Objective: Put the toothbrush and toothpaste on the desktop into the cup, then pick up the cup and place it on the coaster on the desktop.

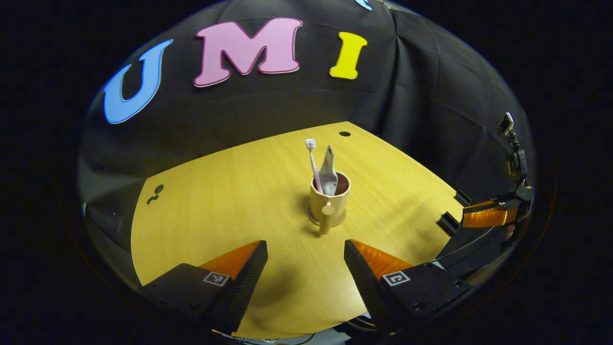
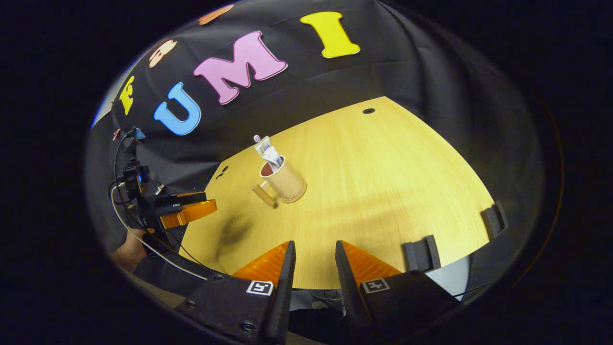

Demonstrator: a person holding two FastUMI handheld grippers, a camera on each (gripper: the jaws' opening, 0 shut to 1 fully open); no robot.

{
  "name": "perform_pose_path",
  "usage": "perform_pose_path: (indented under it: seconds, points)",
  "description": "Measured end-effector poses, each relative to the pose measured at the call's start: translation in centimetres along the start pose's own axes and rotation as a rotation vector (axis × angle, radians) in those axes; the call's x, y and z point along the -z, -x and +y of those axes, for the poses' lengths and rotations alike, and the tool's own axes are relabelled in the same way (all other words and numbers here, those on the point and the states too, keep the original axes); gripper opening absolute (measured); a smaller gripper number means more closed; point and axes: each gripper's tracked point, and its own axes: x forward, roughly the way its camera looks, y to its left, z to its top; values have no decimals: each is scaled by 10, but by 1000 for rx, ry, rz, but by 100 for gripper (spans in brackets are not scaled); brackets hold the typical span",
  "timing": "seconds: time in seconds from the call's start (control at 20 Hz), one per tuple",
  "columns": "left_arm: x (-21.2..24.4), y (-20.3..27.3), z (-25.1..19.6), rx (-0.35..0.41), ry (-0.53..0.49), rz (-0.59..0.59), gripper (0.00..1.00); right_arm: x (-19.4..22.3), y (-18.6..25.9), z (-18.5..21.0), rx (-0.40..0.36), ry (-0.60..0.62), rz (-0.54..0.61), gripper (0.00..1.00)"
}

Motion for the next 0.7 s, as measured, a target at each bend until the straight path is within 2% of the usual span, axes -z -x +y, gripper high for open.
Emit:
perform_pose_path:
  seconds: [0.45,0.7]
  points:
    - [43,59,36,-103,169,6,100,-12,-34,50,-122,116,60,52]
    - [60,70,45,-140,206,14,99,-18,-40,69,-157,150,71,52]
